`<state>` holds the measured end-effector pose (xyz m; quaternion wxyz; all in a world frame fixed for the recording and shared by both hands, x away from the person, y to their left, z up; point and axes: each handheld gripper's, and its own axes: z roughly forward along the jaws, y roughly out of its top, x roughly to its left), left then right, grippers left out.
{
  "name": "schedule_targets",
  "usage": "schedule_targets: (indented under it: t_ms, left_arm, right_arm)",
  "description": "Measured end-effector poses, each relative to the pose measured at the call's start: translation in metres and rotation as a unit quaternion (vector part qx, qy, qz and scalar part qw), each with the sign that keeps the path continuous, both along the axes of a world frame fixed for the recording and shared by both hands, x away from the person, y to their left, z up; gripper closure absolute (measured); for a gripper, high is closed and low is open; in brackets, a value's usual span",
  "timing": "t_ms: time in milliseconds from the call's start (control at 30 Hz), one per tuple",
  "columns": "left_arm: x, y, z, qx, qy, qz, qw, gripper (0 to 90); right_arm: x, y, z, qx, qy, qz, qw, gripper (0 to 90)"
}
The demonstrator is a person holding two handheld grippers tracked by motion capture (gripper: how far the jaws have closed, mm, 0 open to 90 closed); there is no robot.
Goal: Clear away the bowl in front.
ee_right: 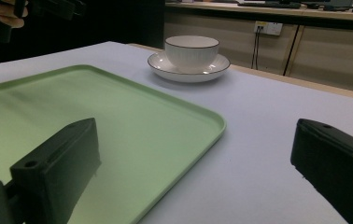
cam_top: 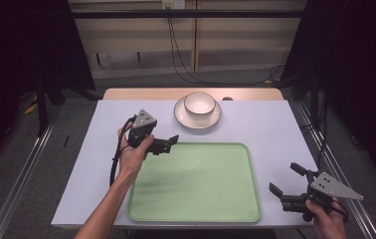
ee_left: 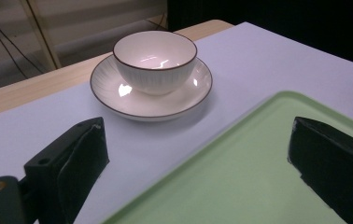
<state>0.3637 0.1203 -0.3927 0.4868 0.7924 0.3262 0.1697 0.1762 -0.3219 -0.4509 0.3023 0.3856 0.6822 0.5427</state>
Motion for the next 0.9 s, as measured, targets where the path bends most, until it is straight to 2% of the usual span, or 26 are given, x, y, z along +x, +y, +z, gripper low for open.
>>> schedule_targets:
  t_ms: [100, 200, 267, 300, 433, 600, 667, 733, 800, 867, 900]
  left_arm:
    - [0.006, -0.005, 0.003, 0.006, -0.003, 0.000, 1.0000, 5.3]
    - [0.011, -0.012, 0.006, 0.005, -0.006, -0.012, 0.9999, 4.5]
    - [0.014, -0.016, 0.007, 0.014, -0.007, -0.006, 0.9999, 4.7]
    - [0.016, -0.017, 0.008, 0.010, -0.007, -0.007, 0.9999, 4.8]
    - [0.028, -0.023, 0.009, 0.015, 0.010, -0.016, 0.9997, 6.4]
    - [0.040, -0.025, 0.007, 0.018, 0.018, -0.009, 0.9996, 6.6]
    - [0.044, -0.027, 0.005, 0.021, 0.024, -0.004, 0.9995, 9.8]
    - [0.047, -0.027, 0.004, 0.022, 0.021, -0.002, 0.9995, 7.3]
    - [0.051, -0.027, 0.004, 0.014, 0.019, 0.003, 0.9997, 7.6]
    - [0.054, -0.028, 0.007, 0.024, 0.013, 0.005, 0.9996, 7.8]
    - [0.056, -0.029, 0.007, 0.021, 0.012, 0.004, 0.9997, 7.8]
  right_arm:
    - [0.000, 0.000, 0.000, -0.001, 0.001, 0.001, 1.0000, 0.8]
    - [0.000, 0.000, 0.000, -0.002, 0.000, -0.001, 1.0000, 0.8]
    - [0.000, 0.000, 0.000, -0.002, -0.001, 0.000, 1.0000, 0.8]
    - [0.000, 0.000, 0.000, -0.002, -0.001, 0.000, 1.0000, 0.8]
    - [0.000, 0.000, 0.000, -0.001, -0.001, 0.000, 1.0000, 0.8]
    - [0.000, -0.001, 0.000, 0.000, 0.000, -0.001, 1.0000, 0.8]
    - [0.000, -0.001, 0.000, 0.001, 0.003, -0.001, 1.0000, 0.9]
    - [0.000, -0.001, 0.000, 0.001, 0.005, -0.001, 1.0000, 1.0]
    - [0.000, -0.001, 0.000, 0.003, 0.005, -0.001, 1.0000, 1.0]
    - [0.000, -0.001, 0.000, 0.002, 0.003, 0.000, 1.0000, 1.0]
    - [0.000, -0.001, 0.000, 0.001, 0.003, 0.001, 1.0000, 1.1]
